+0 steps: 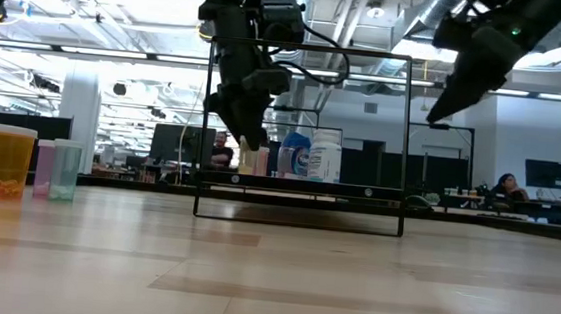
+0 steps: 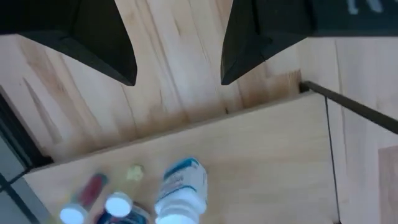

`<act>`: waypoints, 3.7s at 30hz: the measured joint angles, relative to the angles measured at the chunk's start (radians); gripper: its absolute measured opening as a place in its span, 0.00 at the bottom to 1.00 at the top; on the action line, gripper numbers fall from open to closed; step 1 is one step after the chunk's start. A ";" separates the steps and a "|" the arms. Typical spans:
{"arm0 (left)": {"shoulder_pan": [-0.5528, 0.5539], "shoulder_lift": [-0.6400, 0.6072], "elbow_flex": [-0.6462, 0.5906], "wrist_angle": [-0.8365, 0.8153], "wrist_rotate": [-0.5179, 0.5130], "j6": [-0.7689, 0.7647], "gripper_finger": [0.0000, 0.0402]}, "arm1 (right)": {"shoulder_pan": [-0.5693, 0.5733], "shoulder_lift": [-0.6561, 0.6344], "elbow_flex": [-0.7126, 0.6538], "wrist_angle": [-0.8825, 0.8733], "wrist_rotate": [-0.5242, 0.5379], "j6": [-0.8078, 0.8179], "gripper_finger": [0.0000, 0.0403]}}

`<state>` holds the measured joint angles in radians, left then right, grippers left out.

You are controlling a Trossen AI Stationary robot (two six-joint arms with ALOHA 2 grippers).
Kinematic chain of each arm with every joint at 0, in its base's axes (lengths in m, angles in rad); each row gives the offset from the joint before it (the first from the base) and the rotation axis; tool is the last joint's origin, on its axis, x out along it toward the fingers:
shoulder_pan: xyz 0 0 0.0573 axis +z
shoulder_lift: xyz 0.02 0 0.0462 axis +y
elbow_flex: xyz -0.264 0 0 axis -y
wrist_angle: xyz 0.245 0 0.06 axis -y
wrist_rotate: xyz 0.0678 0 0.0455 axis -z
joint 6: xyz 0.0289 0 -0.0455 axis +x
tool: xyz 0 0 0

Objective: Pick and place medicine bottles onto shelf by color
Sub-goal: Put the yellow pill bottle on the shelf, then put the blue pill bottle on the shelf

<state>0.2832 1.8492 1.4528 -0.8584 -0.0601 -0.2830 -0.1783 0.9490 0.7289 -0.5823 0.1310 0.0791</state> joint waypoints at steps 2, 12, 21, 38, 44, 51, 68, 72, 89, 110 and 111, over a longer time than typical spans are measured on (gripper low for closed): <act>0.000 0.001 0.000 0.007 -0.003 0.002 0.26 | 0.000 -0.032 -0.015 0.024 0.000 0.010 0.63; 0.000 0.004 -0.002 0.032 -0.016 0.010 0.34 | 0.000 -0.103 -0.040 0.047 0.000 0.008 0.63; 0.000 0.004 0.021 0.025 -0.017 0.032 0.45 | 0.000 -0.120 -0.040 0.040 0.001 -0.001 0.63; -0.066 -0.012 0.234 -0.298 -0.087 0.141 0.47 | 0.004 -0.061 -0.040 0.013 0.001 0.029 0.63; -0.105 -0.147 0.217 -0.381 -0.132 0.075 0.47 | 0.023 -0.133 -0.163 0.130 0.001 0.003 0.63; -0.189 -0.431 0.087 -0.367 -0.218 -0.161 0.47 | 0.044 -0.306 -0.347 0.309 -0.001 0.028 0.63; -0.389 -0.818 -0.312 -0.321 -0.527 -0.721 0.47 | 0.129 -0.654 -0.547 0.479 -0.001 -0.087 0.63; -0.390 -0.817 -0.324 -0.303 -0.463 -0.735 0.47 | 0.133 -0.670 -0.562 0.448 0.000 -0.013 0.63; -0.440 -0.798 -0.343 -0.242 -0.265 -0.755 0.47 | 0.132 -0.667 -0.563 0.347 0.000 0.060 0.63; -0.597 -0.465 -0.428 -0.282 -0.127 -0.786 0.48 | 0.132 -0.667 -0.563 0.340 0.000 0.062 0.63; -0.597 -0.453 -0.428 -0.287 -0.127 -0.772 0.49 | 0.132 -0.667 -0.563 0.339 0.000 0.062 0.63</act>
<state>-0.3138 1.3957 1.0248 -1.1457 -0.1875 -1.0554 -0.0460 0.2825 0.1661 -0.2429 0.1310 0.1410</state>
